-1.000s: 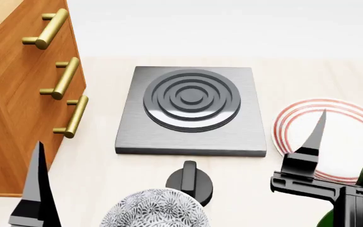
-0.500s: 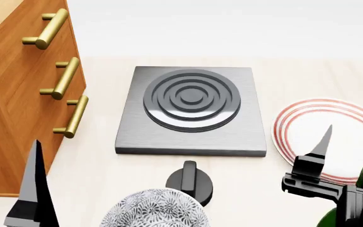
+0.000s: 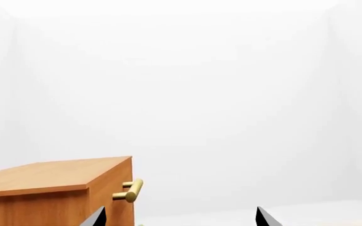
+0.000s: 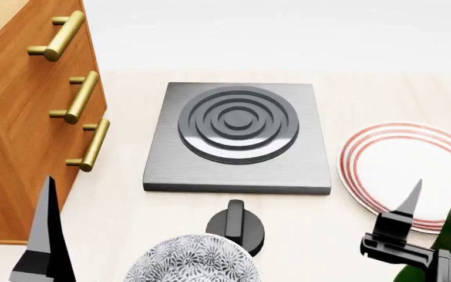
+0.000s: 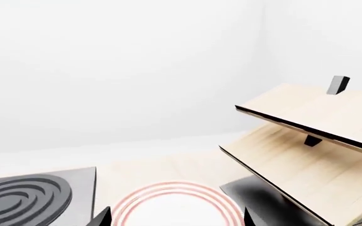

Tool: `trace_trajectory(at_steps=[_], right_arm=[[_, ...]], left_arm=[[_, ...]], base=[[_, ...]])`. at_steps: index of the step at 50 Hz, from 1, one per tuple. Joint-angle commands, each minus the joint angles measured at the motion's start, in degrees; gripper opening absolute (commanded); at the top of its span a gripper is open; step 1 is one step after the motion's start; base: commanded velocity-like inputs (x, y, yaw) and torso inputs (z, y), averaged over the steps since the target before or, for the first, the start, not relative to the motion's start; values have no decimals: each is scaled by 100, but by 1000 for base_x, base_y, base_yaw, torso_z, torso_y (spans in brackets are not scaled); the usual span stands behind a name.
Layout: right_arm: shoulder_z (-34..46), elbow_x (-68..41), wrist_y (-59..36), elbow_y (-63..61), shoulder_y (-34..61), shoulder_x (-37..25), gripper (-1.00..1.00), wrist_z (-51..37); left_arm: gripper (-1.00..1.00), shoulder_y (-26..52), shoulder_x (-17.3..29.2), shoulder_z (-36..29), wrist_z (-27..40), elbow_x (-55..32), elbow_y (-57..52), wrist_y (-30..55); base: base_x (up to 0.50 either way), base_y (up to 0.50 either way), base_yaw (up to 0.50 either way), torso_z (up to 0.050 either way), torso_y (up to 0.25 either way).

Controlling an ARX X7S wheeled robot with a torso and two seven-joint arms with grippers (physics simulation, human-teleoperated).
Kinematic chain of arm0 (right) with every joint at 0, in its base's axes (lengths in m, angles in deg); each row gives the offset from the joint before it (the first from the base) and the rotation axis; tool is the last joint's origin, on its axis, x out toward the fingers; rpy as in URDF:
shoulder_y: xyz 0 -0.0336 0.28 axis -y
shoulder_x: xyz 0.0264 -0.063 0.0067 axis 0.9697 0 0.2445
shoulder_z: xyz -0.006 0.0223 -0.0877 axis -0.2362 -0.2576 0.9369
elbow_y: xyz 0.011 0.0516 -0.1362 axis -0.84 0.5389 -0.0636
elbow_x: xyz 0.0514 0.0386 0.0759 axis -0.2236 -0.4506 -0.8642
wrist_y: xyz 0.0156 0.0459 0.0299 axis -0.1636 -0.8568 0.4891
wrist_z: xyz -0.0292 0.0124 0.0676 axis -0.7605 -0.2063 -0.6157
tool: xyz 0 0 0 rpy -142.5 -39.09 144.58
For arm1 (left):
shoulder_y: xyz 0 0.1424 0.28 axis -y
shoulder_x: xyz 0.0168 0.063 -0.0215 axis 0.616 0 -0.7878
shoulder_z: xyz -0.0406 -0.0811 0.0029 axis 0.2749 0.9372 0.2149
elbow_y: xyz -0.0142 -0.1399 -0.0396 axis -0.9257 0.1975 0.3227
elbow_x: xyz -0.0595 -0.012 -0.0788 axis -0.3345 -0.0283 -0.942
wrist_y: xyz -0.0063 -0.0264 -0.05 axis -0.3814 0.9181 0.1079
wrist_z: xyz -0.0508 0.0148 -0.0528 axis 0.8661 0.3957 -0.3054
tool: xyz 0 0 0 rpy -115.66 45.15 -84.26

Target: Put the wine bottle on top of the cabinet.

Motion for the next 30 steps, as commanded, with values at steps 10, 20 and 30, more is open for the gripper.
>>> trace_trajectory(at_steps=[10, 20, 30], right_arm=[[-151, 116, 92, -14, -116, 110, -100, 106], [-142, 130, 153, 43, -132, 101, -100, 106], [-120, 121, 159, 58, -127, 98, -100, 98]], left_arm=[[100, -23, -20, 48, -88, -89, 91, -214], [100, 30, 22, 51, -13, -177, 20, -136], [100, 40, 75, 18, 49, -193, 40, -185]], base=[[0, 0, 0, 0, 0], [0, 0, 0, 0, 0], [0, 0, 0, 0, 0]])
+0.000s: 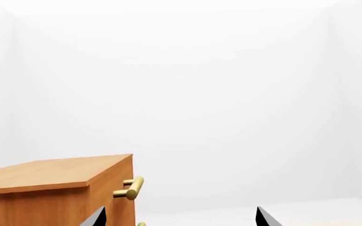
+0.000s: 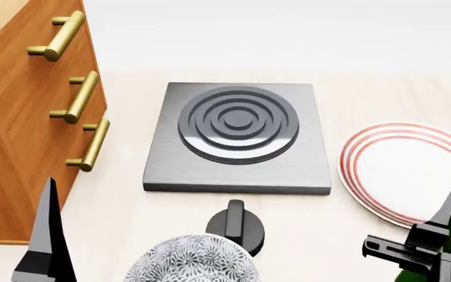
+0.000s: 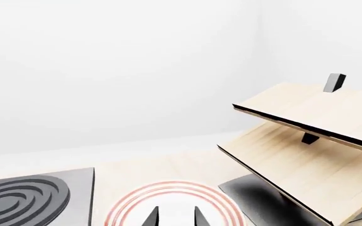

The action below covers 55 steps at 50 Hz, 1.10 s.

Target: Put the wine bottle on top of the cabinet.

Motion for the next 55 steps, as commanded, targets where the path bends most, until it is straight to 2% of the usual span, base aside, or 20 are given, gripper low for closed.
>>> trace_trajectory(at_steps=[1, 16, 22, 33, 44, 55], right_arm=[[-111, 171, -5, -2, -43, 111, -100, 155], [-105, 67, -527, -480, 323, -198, -100, 93], [-220, -320, -1339, -1106, 1007, -474, -100, 1], [187, -476, -1954, -1321, 1904, -655, -100, -27], [748, -709, -2010, -924, 2519, -249, -100, 196], [1516, -523, -1813, -716, 2647, 33, -100, 348]], left_arm=[[100, -11, -70, 122, -139, -83, -20, -101], [100, 53, 77, -60, 30, -73, 35, -144], [100, 65, 108, -127, 67, -98, 85, -203], [100, 122, 166, -236, 157, -136, 111, -228], [100, 116, 212, -277, 188, -193, 178, -338], [100, 107, 293, -217, 231, -312, 214, -436]], base=[[0, 0, 0, 0, 0], [0, 0, 0, 0, 0], [0, 0, 0, 0, 0], [0, 0, 0, 0, 0], [0, 0, 0, 0, 1], [0, 0, 0, 0, 0]])
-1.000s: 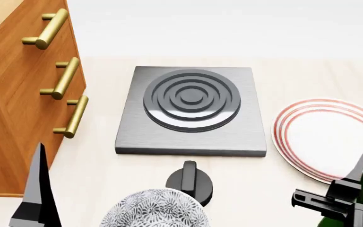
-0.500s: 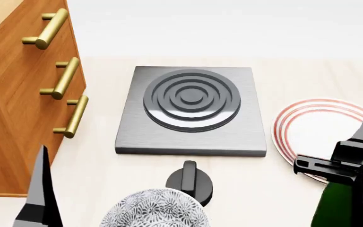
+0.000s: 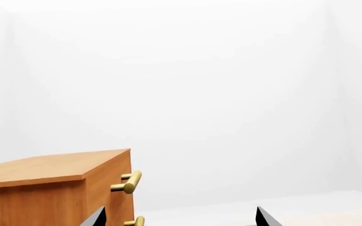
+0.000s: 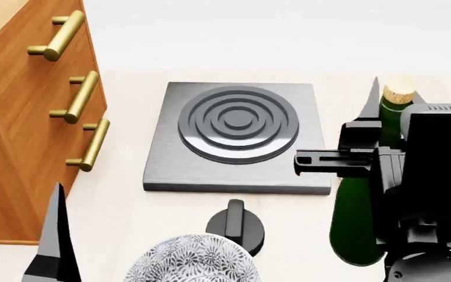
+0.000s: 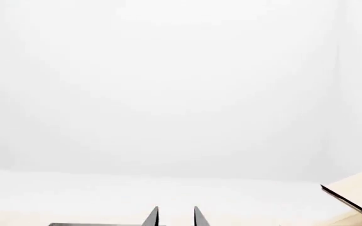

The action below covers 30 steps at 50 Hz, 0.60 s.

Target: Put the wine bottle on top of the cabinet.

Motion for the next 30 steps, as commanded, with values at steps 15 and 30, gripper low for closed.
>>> trace_trajectory(at_steps=[15, 30], right_arm=[[738, -22, -274, 19, 763, 630, -100, 387], [883, -354, -556, -277, 1131, 837, -100, 395]], left_arm=[[100, -57, -119, -87, -272, -46, 343, -407], [100, 0, -282, -636, -411, 85, 566, -243]], base=[[0, 0, 0, 0, 1], [0, 0, 0, 0, 1]])
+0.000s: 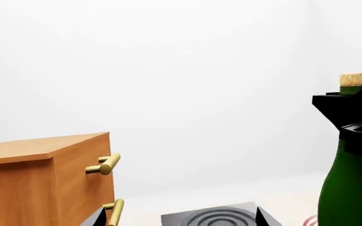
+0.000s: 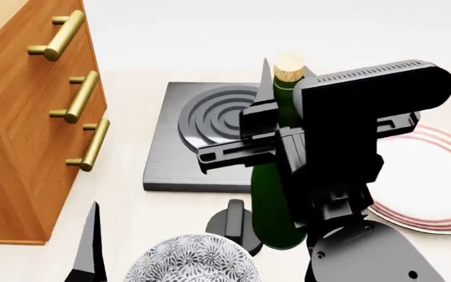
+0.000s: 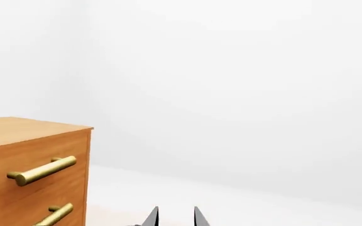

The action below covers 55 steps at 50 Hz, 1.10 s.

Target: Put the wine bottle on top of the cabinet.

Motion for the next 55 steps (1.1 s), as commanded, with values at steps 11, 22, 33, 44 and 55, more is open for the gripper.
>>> trace_trajectory(at_steps=[11, 22, 33, 44, 55], right_arm=[[105, 31, -114, -305, 316, 272, -100, 216], [118, 11, -142, -310, 436, 295, -100, 151], [155, 9, -159, -271, 500, 255, -100, 138], [275, 91, -4, -158, 438, 273, -100, 152], [369, 104, 72, -86, 400, 302, -100, 161]], left_arm=[[100, -43, -160, 73, -361, -419, 122, 7], [100, 644, -319, 233, -868, -2295, 145, 628], [100, 1337, -453, -231, -980, -2058, 606, 1225], [100, 1982, -758, -351, -1242, -2081, 1170, 1389], [100, 2577, -1099, -482, -1561, -2118, 1728, 1442]], base=[[0, 0, 0, 0, 1], [0, 0, 0, 0, 1], [0, 0, 0, 0, 0], [0, 0, 0, 0, 1], [0, 0, 0, 0, 1]])
